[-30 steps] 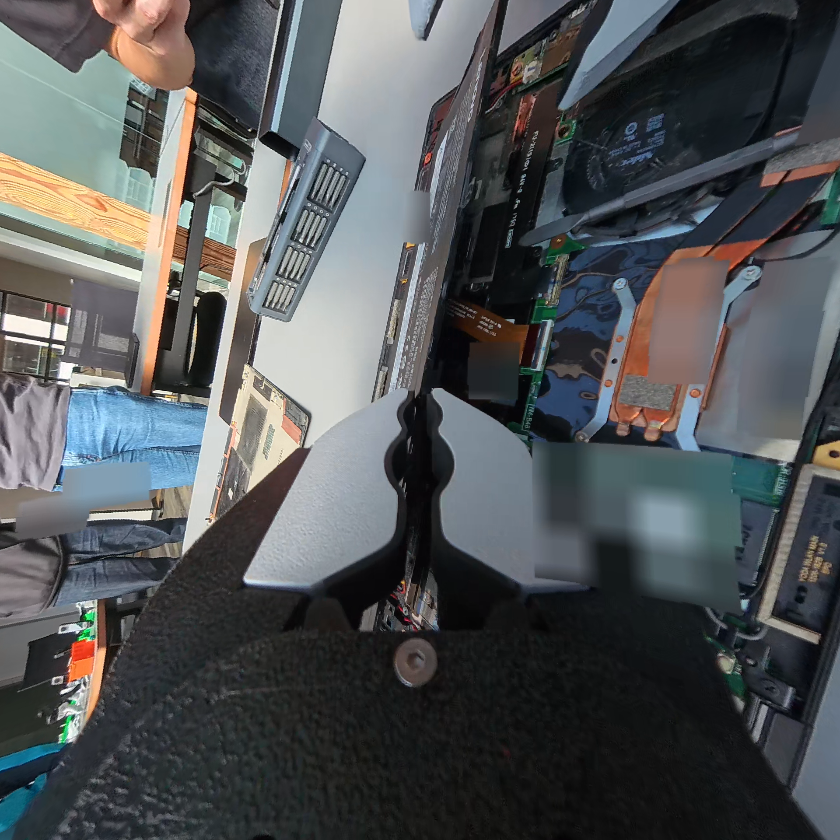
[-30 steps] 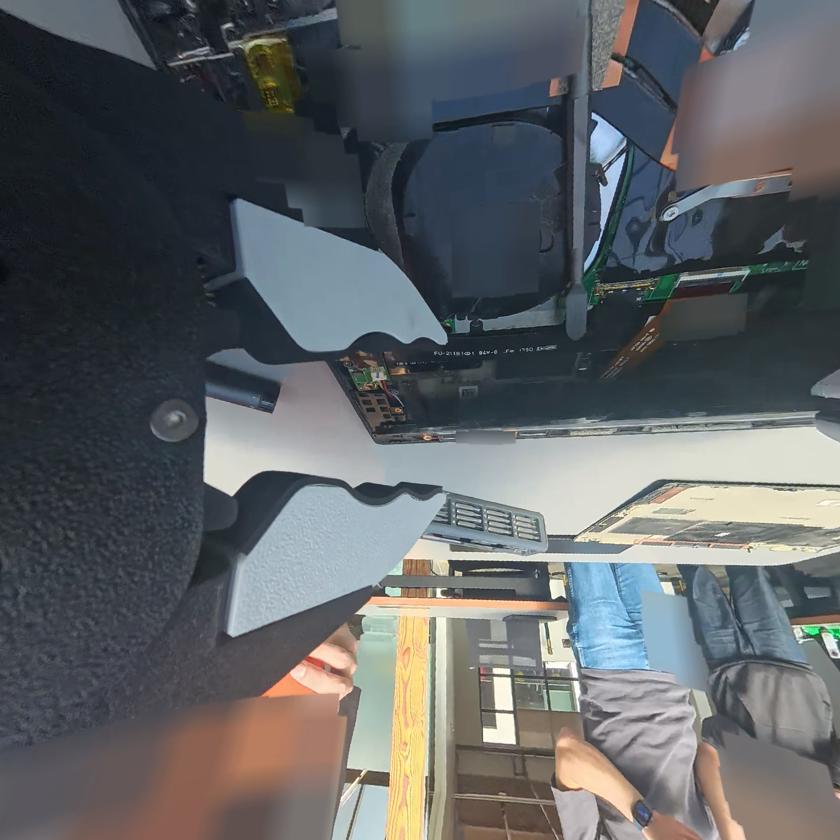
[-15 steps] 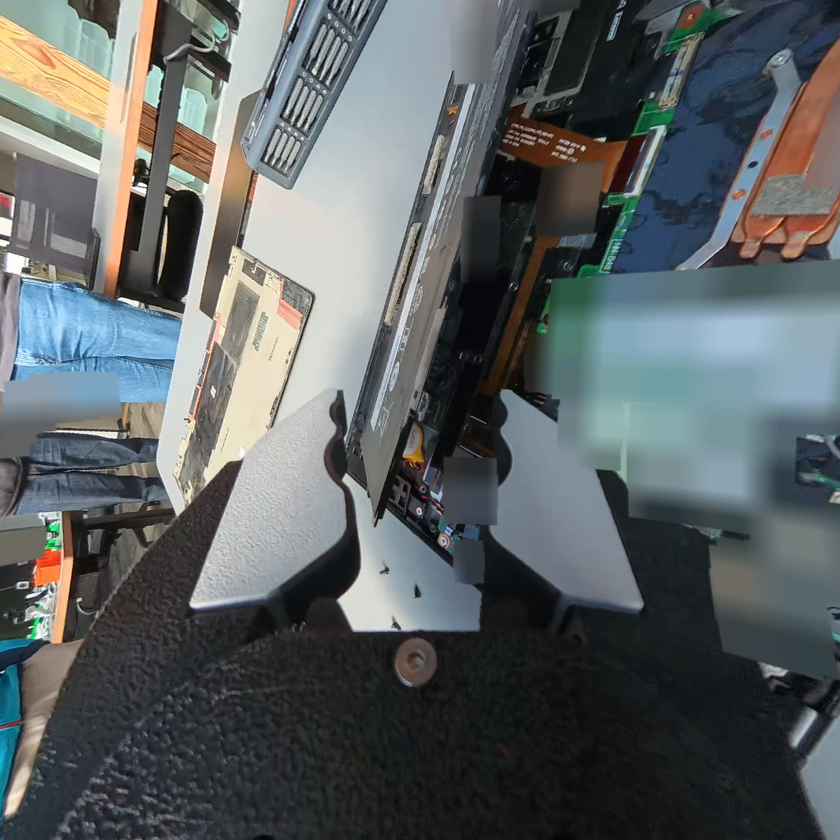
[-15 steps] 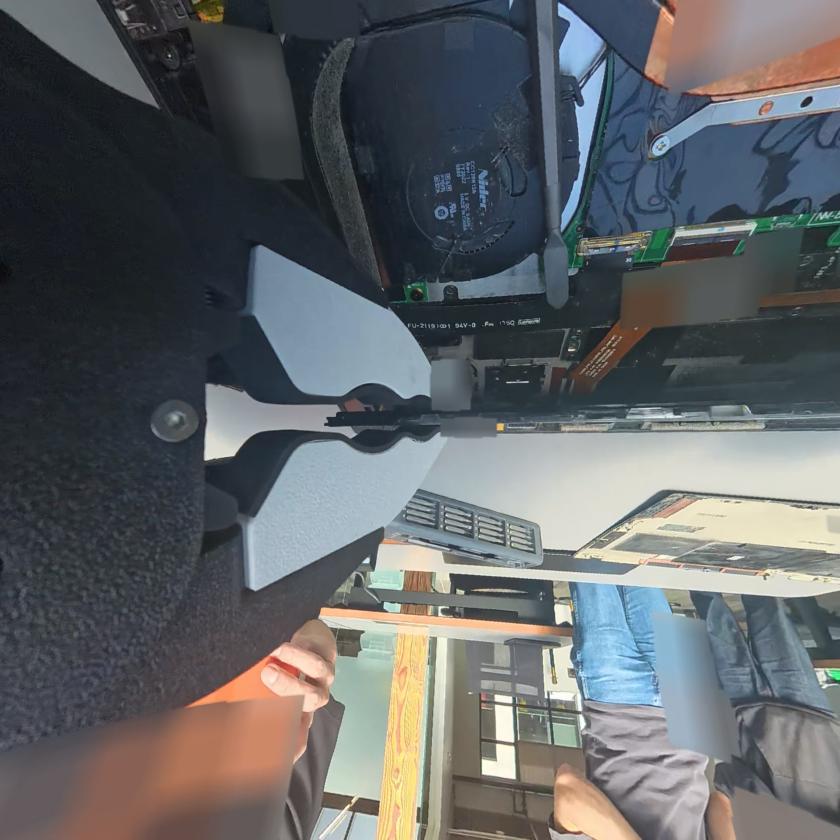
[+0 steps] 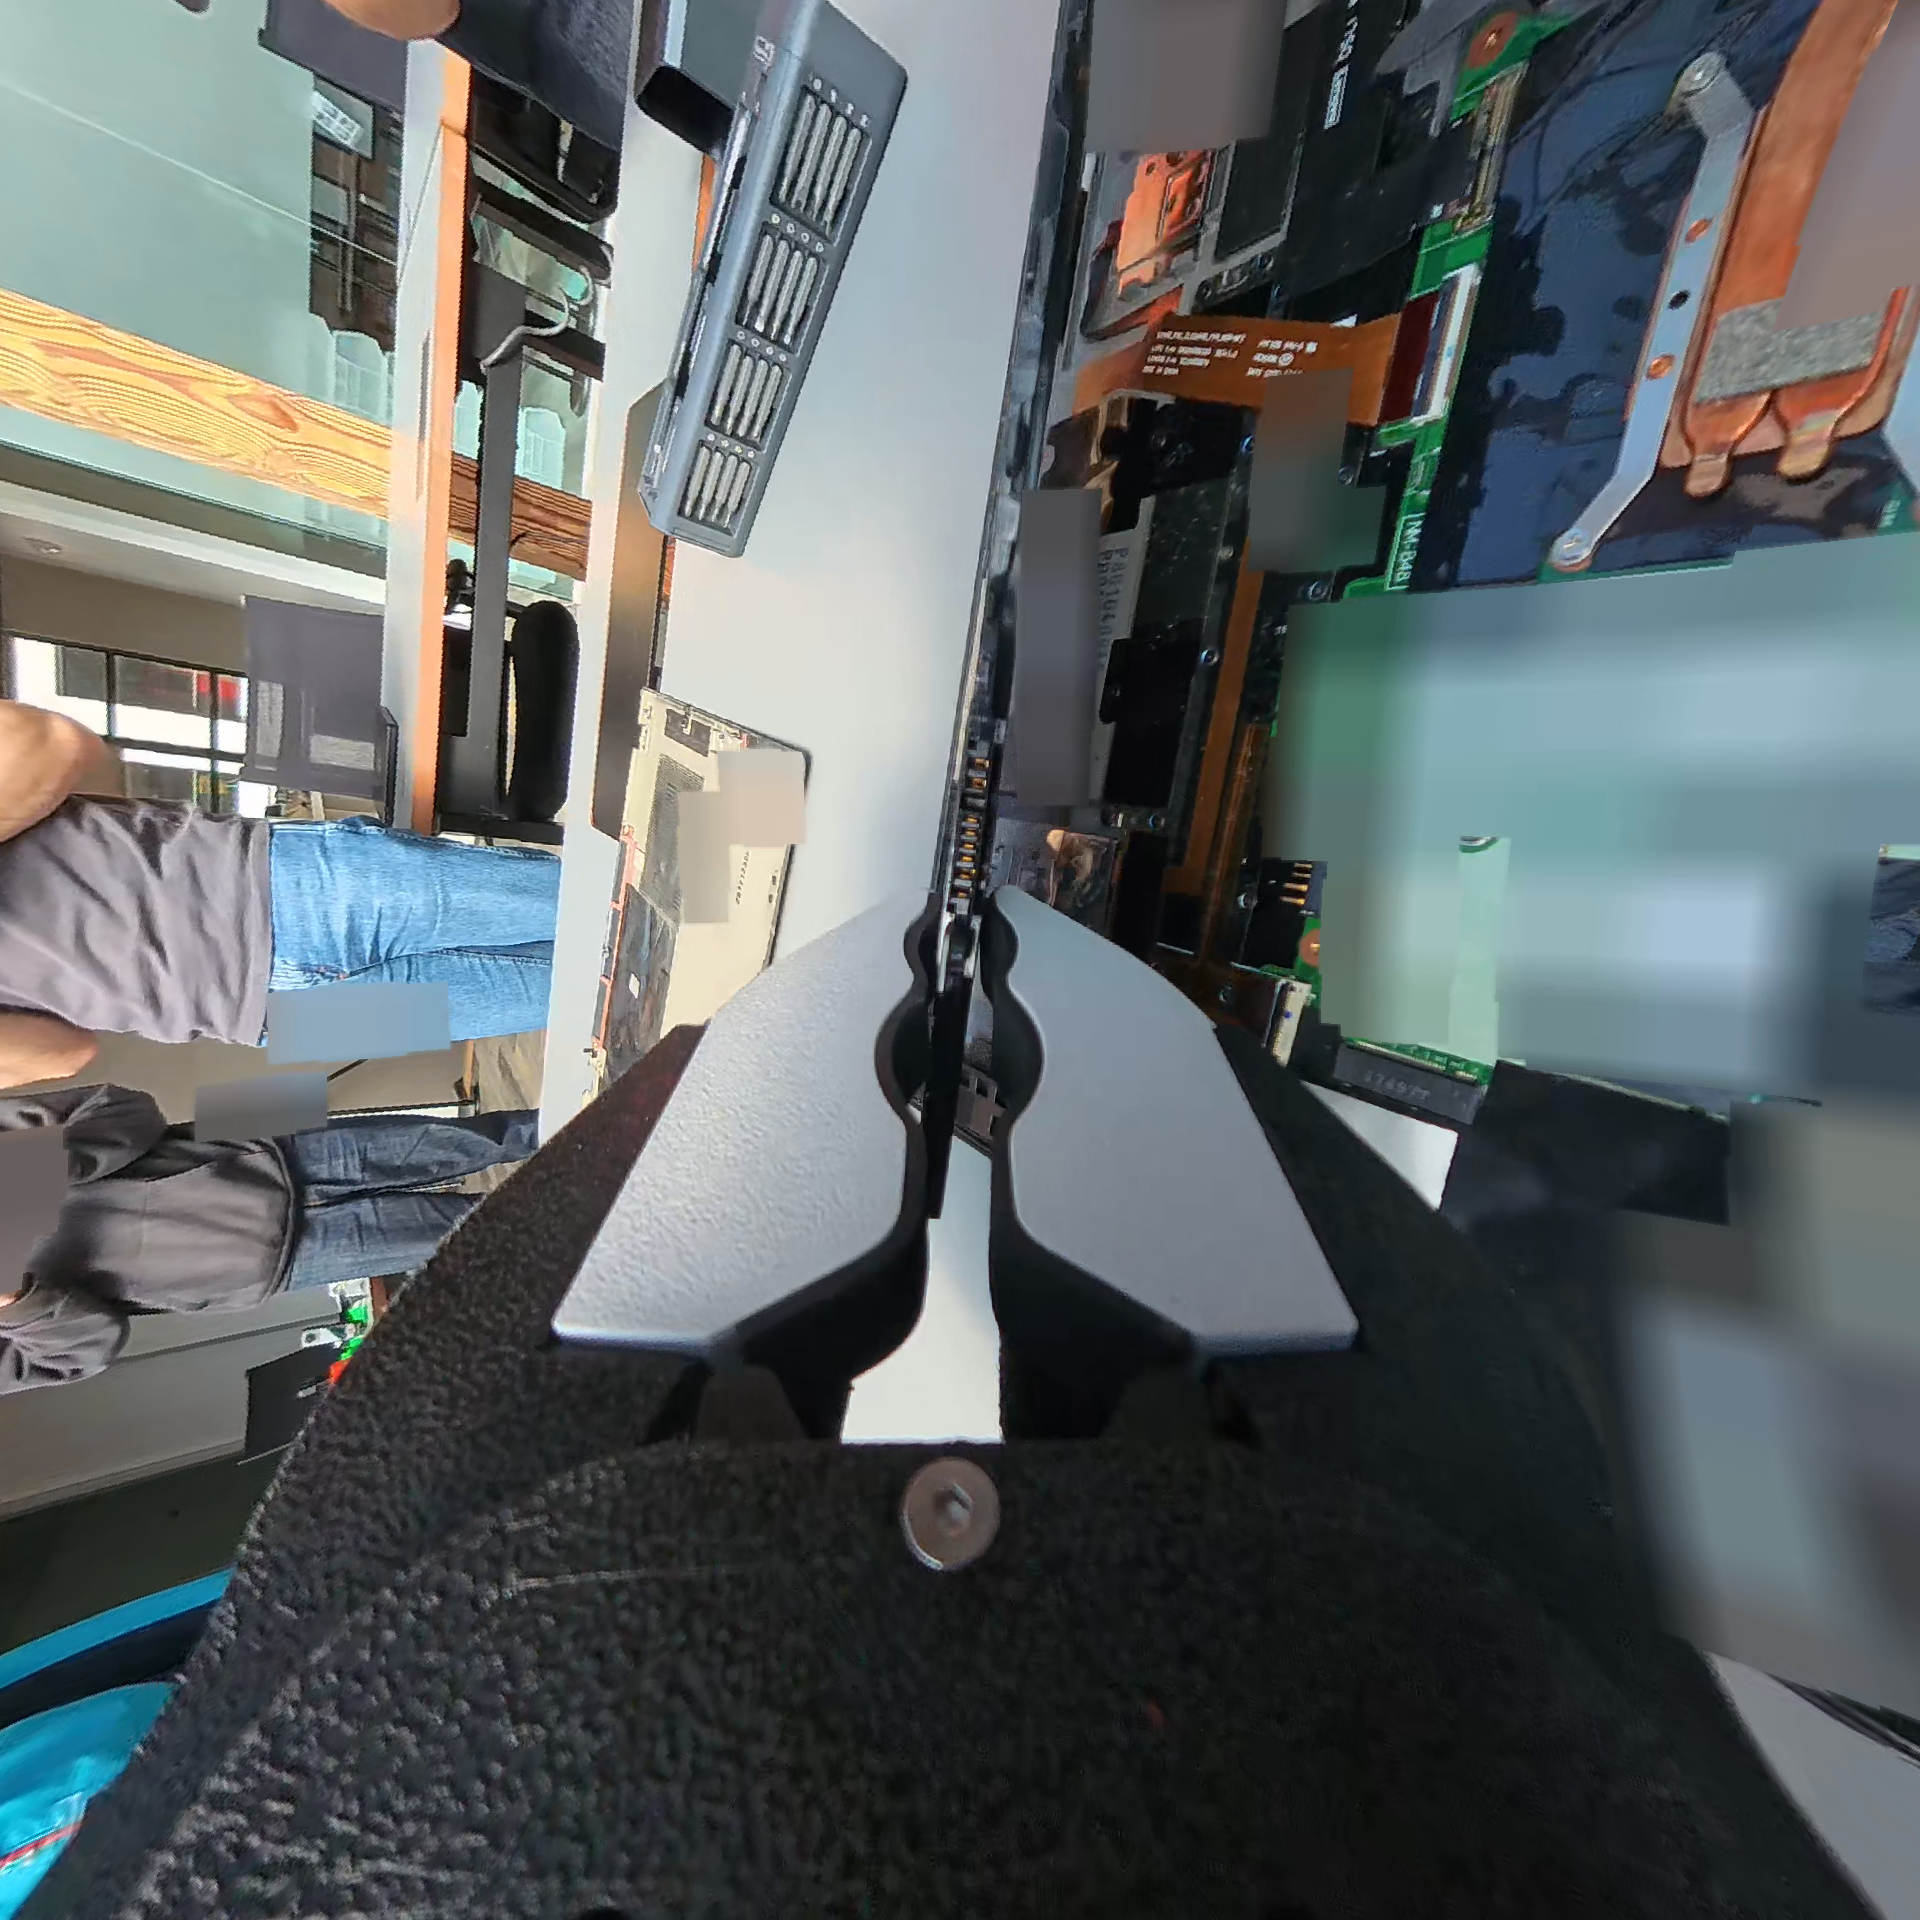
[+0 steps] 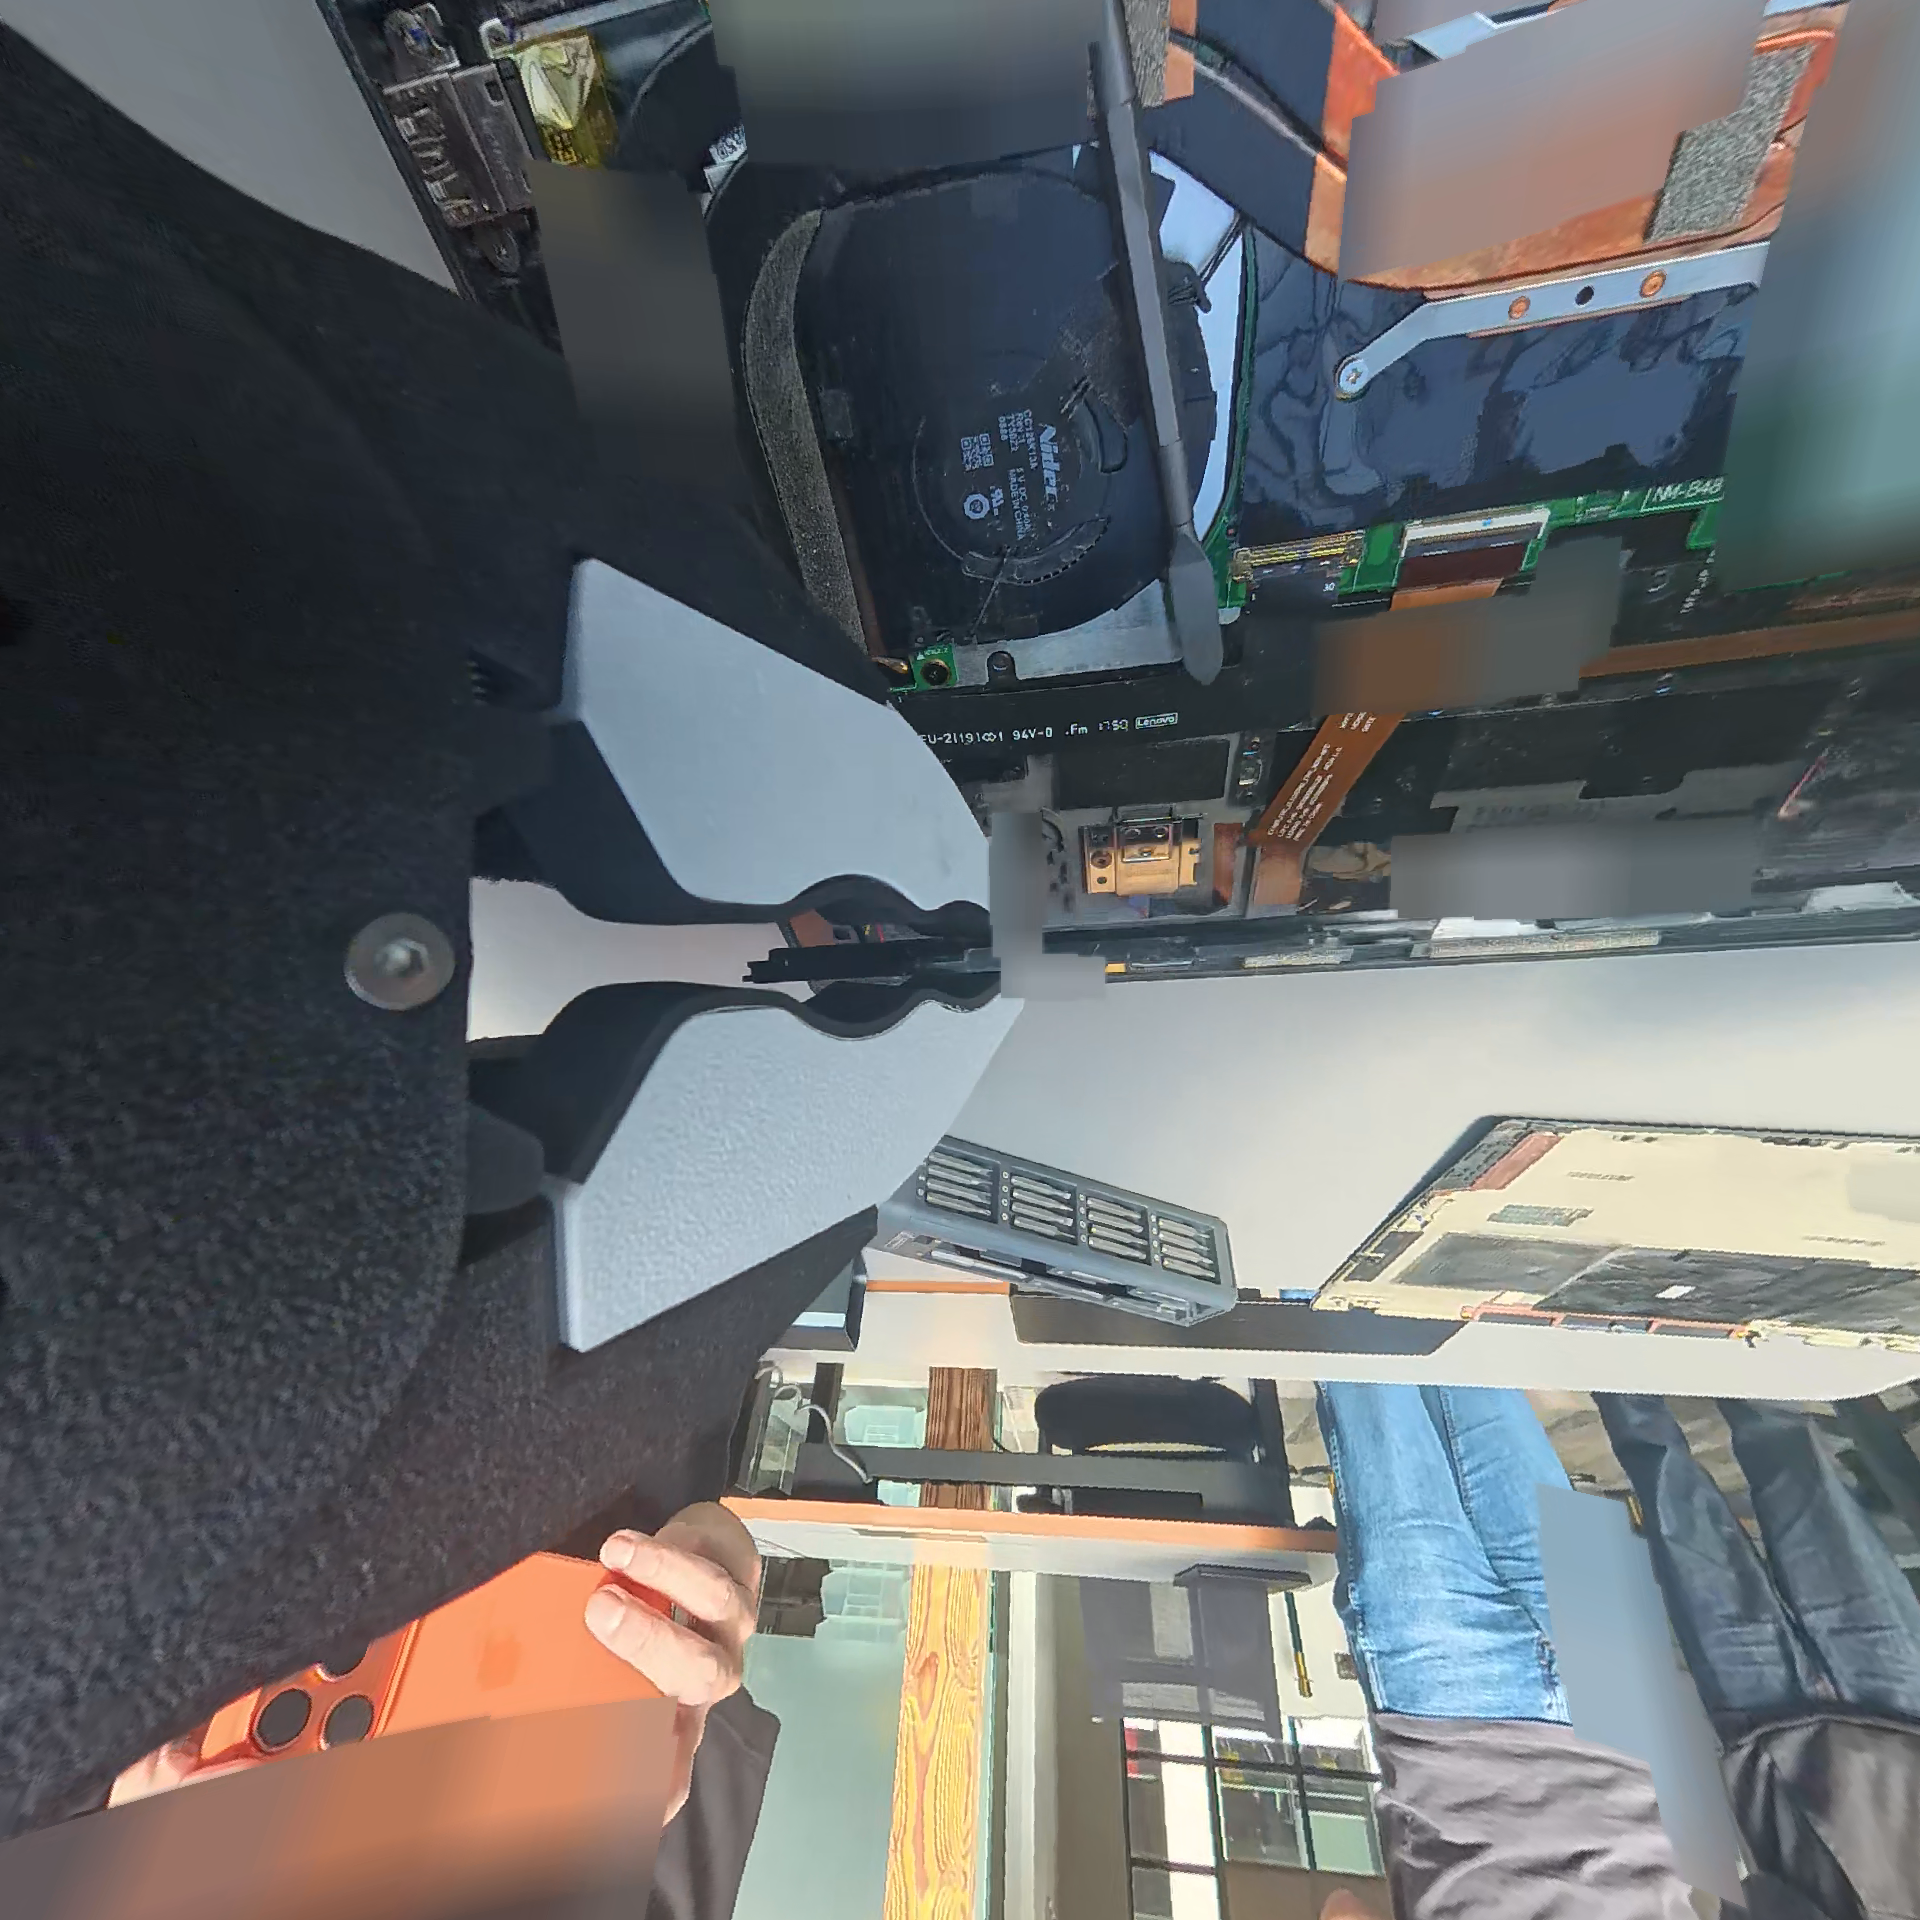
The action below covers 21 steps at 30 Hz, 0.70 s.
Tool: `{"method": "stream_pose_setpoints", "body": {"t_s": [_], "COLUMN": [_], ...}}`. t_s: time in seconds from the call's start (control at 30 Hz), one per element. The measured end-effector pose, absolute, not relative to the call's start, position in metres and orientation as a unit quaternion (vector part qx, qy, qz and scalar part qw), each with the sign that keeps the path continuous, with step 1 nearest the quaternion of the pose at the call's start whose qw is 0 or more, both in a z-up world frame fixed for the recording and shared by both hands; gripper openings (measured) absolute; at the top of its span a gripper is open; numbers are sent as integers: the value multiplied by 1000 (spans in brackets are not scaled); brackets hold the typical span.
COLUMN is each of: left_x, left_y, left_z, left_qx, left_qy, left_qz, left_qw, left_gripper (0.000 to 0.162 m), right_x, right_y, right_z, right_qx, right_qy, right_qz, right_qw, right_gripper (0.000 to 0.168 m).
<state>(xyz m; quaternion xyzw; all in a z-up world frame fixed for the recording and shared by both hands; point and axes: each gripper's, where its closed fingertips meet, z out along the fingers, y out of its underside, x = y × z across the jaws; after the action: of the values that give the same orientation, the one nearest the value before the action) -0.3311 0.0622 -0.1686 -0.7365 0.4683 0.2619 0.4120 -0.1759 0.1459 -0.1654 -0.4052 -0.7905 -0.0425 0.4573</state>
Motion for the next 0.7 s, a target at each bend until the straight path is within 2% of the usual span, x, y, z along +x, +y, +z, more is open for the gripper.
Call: {"method": "stream_pose_setpoints", "body": {"t_s": [0.43,0.7], "left_x": [-320,-353], "left_y": [-3,-27], "left_z": [-134,-121], "left_qx": [-753,-767], "left_qy": [448,433], "left_qz": [220,221], "left_qw": [429,420], "left_gripper": [7,7], "right_x": [-169,-216], "right_y": [83,74], "right_z": [-132,-119], "right_qx": [-399,-391], "right_qy": [-821,-829], "right_qz": [-17,22], "right_qw": [408,400], "right_gripper": [5,5]}}
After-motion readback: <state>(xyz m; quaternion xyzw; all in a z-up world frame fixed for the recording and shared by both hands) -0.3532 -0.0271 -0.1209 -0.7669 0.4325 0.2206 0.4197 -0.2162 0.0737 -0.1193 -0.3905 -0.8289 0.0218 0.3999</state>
